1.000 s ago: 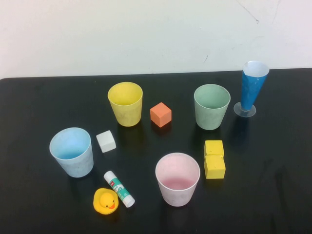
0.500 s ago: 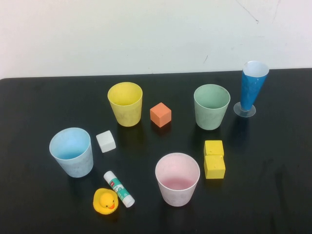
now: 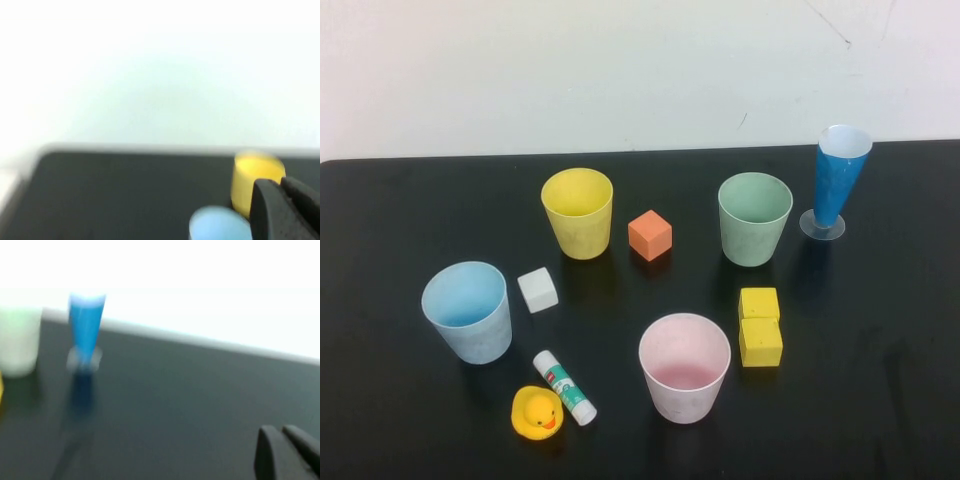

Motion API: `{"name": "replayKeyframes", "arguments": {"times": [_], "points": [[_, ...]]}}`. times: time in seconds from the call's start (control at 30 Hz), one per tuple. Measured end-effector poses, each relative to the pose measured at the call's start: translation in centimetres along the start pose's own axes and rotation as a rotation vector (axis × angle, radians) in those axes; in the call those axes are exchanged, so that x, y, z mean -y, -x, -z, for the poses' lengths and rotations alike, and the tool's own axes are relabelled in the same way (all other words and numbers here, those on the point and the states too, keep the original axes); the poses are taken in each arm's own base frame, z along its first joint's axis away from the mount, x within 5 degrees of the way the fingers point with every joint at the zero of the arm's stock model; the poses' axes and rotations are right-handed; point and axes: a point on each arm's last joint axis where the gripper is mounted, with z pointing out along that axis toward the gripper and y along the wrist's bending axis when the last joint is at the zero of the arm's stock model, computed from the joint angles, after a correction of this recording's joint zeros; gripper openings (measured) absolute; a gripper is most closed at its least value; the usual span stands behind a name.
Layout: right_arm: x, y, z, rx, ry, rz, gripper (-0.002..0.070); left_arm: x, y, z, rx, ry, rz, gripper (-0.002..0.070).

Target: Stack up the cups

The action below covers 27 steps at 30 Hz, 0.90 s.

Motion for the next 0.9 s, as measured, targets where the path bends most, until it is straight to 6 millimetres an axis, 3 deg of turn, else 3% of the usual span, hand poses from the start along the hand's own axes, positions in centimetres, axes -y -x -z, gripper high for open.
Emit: {"name": "replayKeyframes", "arguments": {"times": [0.1, 0.2, 0.5, 0.6, 0.73, 0.8, 0.9], "points": [[-0.5, 0.5, -1.3, -0.133, 0.099, 0.078, -0.0003, 0.4, 1.8, -2.5, -0.179, -0.01, -0.02, -0.0002], [-1.2, 0.8, -2.7, -0.187, 0.211, 0.116, -0.0003, 0.4, 2.3, -5.8, -0.346, -0.026, -0.029, -0.0002], [-2.6, 0.3, -6.9, -0.307, 0.433, 0.187, -0.0003, -0.3, 0.7, -16.2, -0.657, -0.108, -0.107, 0.0011], [-2.9, 0.1, -7.7, -0.324, 0.473, 0.207, -0.0003, -0.5, 0.0, -19.0, -0.76, -0.148, -0.143, 0.0113], [-3.1, 0.0, -8.3, -0.33, 0.504, 0.228, -0.0003, -0.9, -1.1, -22.2, -0.854, -0.177, -0.16, 0.0388], [-3.1, 0.0, -8.4, -0.321, 0.512, 0.235, -0.0003, -1.1, -1.6, -23.2, -0.879, -0.187, -0.176, 0.0484], [-3.2, 0.1, -8.4, -0.31, 0.516, 0.242, -0.0003, -1.5, -2.9, -24.7, -0.927, -0.206, -0.203, 0.0511]]}}
